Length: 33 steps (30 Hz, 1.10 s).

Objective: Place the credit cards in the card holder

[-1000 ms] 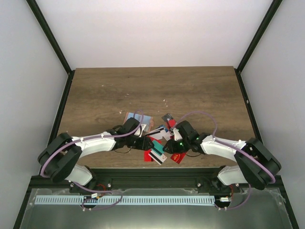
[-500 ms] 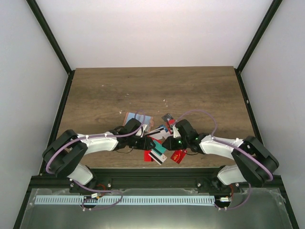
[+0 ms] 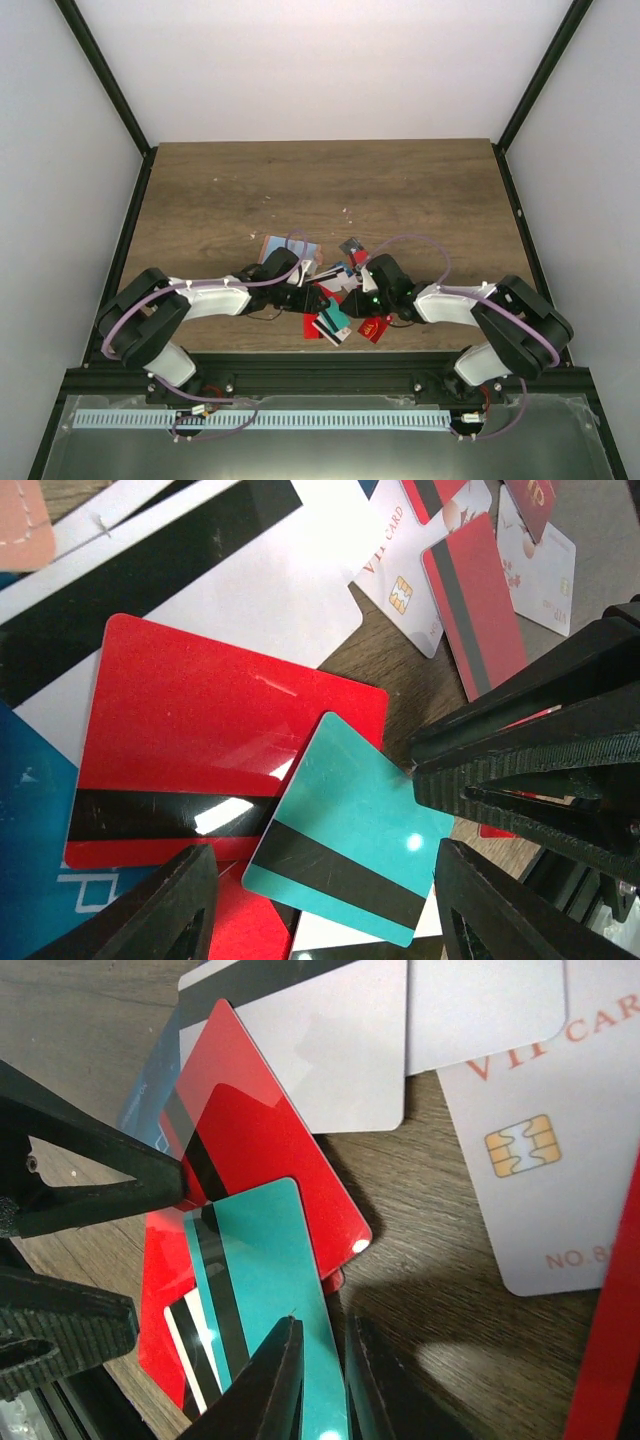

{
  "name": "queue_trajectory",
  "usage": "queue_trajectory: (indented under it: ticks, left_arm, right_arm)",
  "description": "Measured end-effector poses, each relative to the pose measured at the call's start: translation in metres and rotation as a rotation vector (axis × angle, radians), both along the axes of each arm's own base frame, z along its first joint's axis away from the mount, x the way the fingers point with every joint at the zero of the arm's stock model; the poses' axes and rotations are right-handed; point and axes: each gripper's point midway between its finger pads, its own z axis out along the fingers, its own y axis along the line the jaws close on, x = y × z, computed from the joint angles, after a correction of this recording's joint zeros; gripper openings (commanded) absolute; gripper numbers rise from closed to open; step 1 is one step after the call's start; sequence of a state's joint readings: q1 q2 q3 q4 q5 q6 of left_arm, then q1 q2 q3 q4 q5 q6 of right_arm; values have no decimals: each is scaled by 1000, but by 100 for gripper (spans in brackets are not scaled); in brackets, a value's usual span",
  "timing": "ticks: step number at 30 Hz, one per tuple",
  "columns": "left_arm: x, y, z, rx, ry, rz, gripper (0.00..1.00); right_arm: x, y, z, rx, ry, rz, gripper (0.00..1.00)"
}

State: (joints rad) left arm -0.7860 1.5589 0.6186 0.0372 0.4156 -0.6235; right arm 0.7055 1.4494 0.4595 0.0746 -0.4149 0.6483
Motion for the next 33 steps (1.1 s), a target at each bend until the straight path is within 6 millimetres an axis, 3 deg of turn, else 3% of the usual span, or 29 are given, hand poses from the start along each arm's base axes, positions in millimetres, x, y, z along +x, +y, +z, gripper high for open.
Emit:
queue_trajectory:
  ticks: [12, 33]
  left_arm:
    - [-8, -5, 0, -41, 44, -20, 61]
    - [-35, -21, 3, -142, 130, -82, 60]
  right_arm:
    - [0, 4, 0, 43, -8, 3, 15]
    - [-42, 1, -1, 120, 124, 84, 15]
